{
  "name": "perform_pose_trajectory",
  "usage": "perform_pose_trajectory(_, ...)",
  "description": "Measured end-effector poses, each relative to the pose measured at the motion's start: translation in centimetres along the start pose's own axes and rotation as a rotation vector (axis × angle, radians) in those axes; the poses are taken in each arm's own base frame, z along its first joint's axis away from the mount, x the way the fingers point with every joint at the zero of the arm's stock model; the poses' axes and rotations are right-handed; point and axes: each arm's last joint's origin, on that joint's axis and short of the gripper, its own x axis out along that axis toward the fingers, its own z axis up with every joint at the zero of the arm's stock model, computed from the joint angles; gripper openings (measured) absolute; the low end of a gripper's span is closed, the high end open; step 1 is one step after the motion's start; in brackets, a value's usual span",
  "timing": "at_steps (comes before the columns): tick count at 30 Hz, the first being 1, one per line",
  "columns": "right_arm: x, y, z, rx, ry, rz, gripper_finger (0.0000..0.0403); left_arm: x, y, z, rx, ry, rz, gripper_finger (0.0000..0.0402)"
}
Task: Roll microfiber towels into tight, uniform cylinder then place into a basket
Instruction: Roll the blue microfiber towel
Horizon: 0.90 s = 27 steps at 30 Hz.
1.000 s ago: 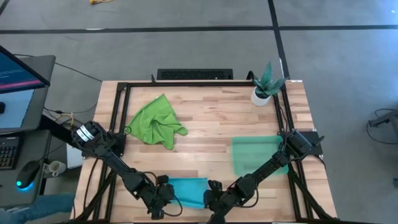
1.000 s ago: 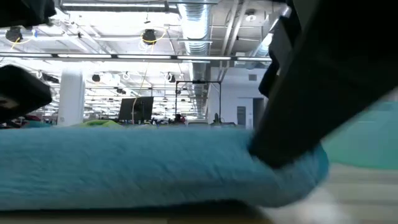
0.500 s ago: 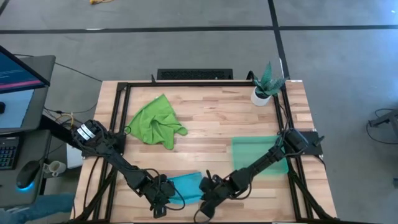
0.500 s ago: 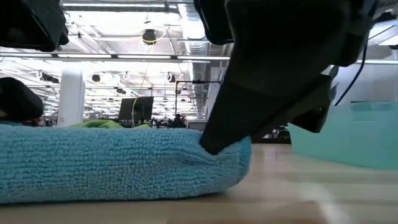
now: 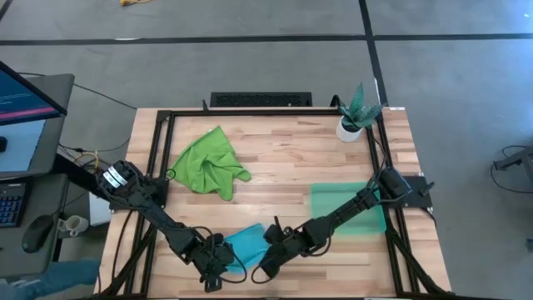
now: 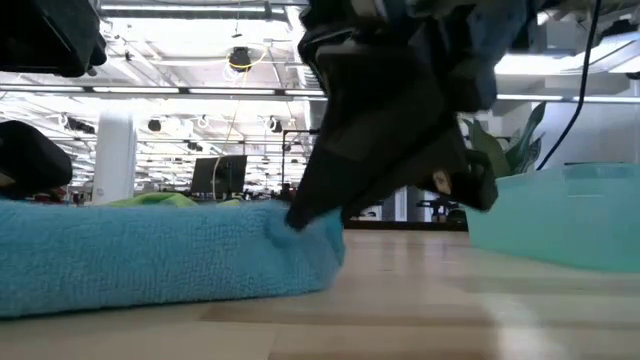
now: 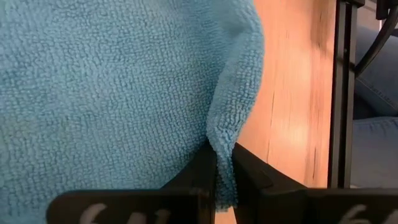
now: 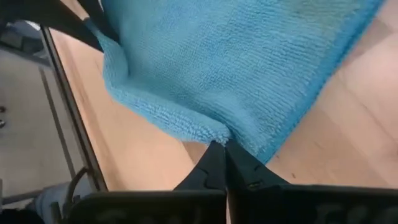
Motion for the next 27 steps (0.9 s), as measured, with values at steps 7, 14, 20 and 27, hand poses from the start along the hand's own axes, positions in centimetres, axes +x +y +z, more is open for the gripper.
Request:
perform_pose_trajectory(7,0.1,-1.0,2.2,0.158,-0.026,-0.016,0.0013,0.0,0.1,0.1,0.051,-0.027,0.022,0.0016)
perform_pose_trajectory(14,0.8,-2.3,3.5,0.243,-0.036,-0.060,0.0005,0.0,0.1,0.1,0.102,-0.055,0.047,0.0016)
perform_pose_trajectory(20,0.9,-3.6,4.7,0.321,-0.042,-0.116,0.0011,0.0,0.1,0.1,0.123,-0.070,0.062,0.0016)
perform_pose_trajectory(27,1.0,-4.5,5.2,0.337,-0.042,-0.149,0.0007,0.0,0.2,0.2,0.126,-0.088,0.081,0.0016)
